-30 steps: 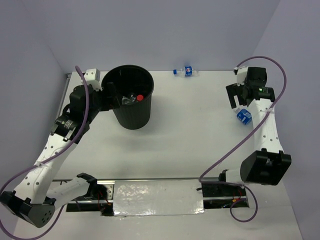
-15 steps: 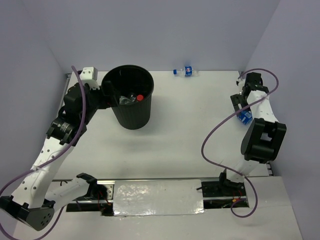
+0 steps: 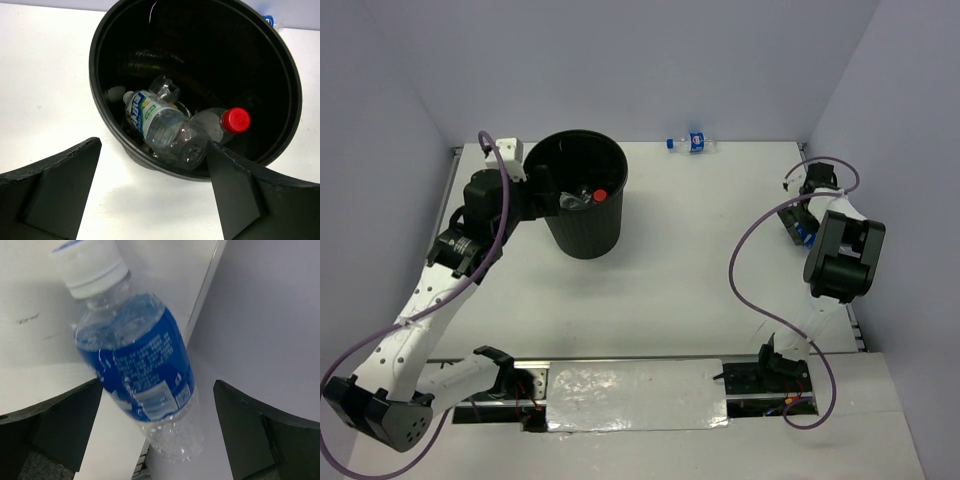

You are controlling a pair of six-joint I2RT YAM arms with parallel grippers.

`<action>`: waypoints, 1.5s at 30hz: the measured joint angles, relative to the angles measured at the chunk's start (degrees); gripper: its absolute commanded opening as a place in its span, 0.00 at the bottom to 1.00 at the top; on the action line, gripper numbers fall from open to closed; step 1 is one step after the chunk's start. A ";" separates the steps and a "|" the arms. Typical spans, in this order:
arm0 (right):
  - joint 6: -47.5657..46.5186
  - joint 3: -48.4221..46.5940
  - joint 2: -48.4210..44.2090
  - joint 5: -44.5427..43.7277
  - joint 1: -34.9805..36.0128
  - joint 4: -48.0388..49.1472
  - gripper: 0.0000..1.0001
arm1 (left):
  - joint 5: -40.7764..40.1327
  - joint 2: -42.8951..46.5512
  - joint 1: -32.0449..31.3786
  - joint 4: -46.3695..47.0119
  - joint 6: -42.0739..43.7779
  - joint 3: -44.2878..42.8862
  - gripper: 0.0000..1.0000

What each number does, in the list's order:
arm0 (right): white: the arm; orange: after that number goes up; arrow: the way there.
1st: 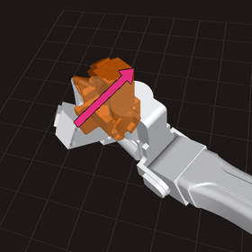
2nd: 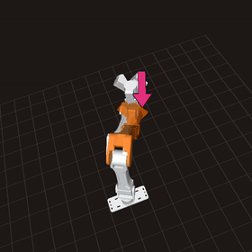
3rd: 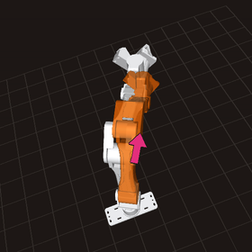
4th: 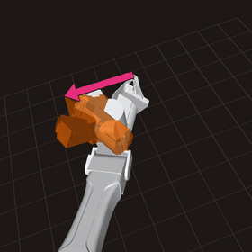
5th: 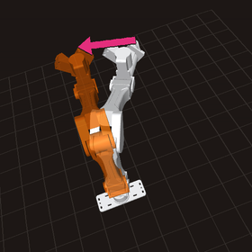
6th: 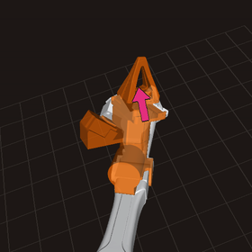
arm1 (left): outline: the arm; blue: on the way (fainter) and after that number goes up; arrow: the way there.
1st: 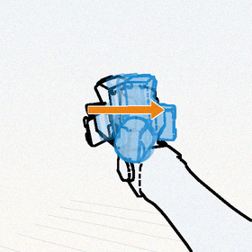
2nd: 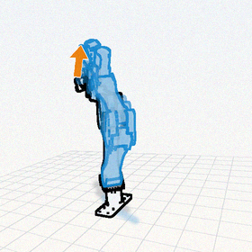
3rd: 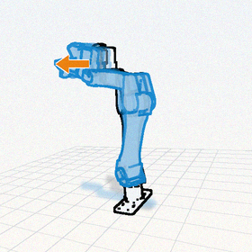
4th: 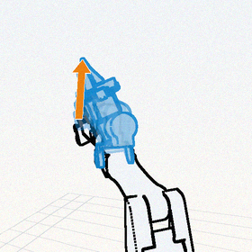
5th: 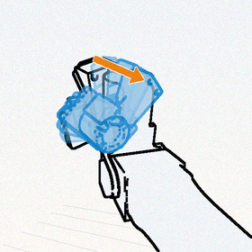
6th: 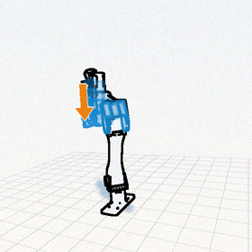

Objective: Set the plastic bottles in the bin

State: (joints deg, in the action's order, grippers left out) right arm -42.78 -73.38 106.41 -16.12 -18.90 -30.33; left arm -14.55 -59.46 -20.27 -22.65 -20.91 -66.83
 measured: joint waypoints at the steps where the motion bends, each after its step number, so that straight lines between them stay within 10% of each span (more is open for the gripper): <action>1: -0.42 0.07 0.57 0.00 0.00 0.74 1.00 | -0.15 0.55 0.00 0.00 0.00 0.61 0.99; 10: -0.11 -4.85 7.54 -0.61 -0.48 1.99 0.85 | -3.61 3.52 0.00 -0.17 -0.24 1.11 0.99; 15: 1.99 -4.79 6.80 2.82 -0.66 1.77 0.45 | -5.05 4.68 0.00 -0.35 -0.63 1.11 0.99; 25: 13.05 -10.75 -12.61 19.89 1.49 -2.03 0.37 | -6.78 4.76 0.00 -3.21 -6.95 0.81 0.99; 34: 30.67 -27.82 -26.40 28.26 34.07 -1.55 0.41 | -9.97 5.27 0.28 -9.01 -12.28 0.87 0.99; 45: 45.31 -63.82 -1.86 35.82 58.31 3.41 0.44 | -10.73 10.71 8.04 -10.97 -13.77 3.48 0.99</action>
State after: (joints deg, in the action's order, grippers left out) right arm 2.52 -137.21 104.55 19.70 39.42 -26.92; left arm -25.28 -48.75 -12.23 -33.63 -34.68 -63.35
